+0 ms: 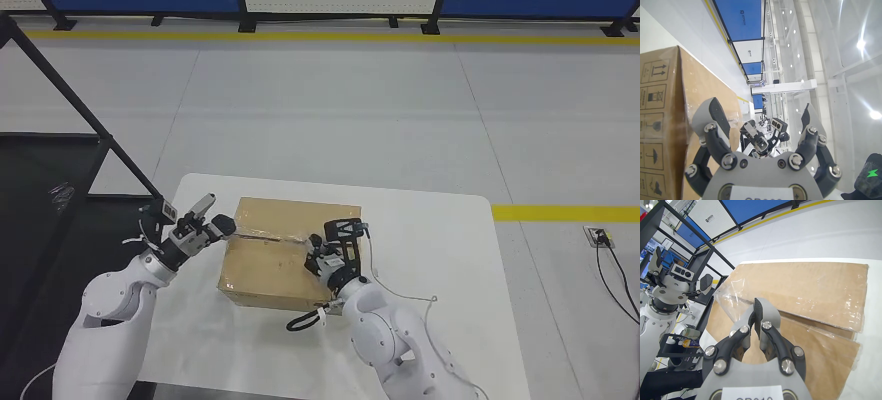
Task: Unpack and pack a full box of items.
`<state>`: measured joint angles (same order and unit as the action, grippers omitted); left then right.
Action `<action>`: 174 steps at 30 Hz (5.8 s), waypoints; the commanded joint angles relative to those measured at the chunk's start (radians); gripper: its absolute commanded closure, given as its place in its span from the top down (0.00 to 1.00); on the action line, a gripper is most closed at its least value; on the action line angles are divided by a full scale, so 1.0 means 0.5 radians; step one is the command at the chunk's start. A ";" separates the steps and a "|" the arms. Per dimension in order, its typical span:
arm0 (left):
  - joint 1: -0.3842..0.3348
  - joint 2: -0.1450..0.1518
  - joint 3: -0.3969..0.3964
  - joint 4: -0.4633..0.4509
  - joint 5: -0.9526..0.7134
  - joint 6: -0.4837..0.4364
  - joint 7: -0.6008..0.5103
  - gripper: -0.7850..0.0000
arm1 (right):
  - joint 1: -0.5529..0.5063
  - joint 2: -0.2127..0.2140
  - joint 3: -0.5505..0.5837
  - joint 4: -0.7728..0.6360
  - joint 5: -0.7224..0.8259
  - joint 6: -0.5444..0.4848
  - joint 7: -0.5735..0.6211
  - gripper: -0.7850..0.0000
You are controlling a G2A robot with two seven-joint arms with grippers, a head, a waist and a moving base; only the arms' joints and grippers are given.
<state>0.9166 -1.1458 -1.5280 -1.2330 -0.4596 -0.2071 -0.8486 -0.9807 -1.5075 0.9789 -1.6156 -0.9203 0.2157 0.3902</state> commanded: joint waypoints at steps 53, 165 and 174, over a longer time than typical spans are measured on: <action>-0.051 0.006 0.174 0.135 -0.004 -0.005 0.077 1.00 | -0.089 -0.036 0.113 -0.053 -0.010 0.006 0.009 0.44; 0.073 0.039 0.200 -0.034 -0.114 -0.009 0.066 1.00 | 0.763 -0.292 -0.138 0.487 -1.970 -0.074 1.577 1.00; 0.065 0.038 0.217 -0.037 -0.104 -0.006 0.071 1.00 | 0.613 -0.283 0.000 0.338 -2.093 -0.092 1.593 1.00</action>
<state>0.9496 -1.1267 -1.4198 -1.2518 -0.5113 -0.2102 -0.8135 -0.6665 -1.6491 0.9726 -1.4390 -1.9635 0.1709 1.1888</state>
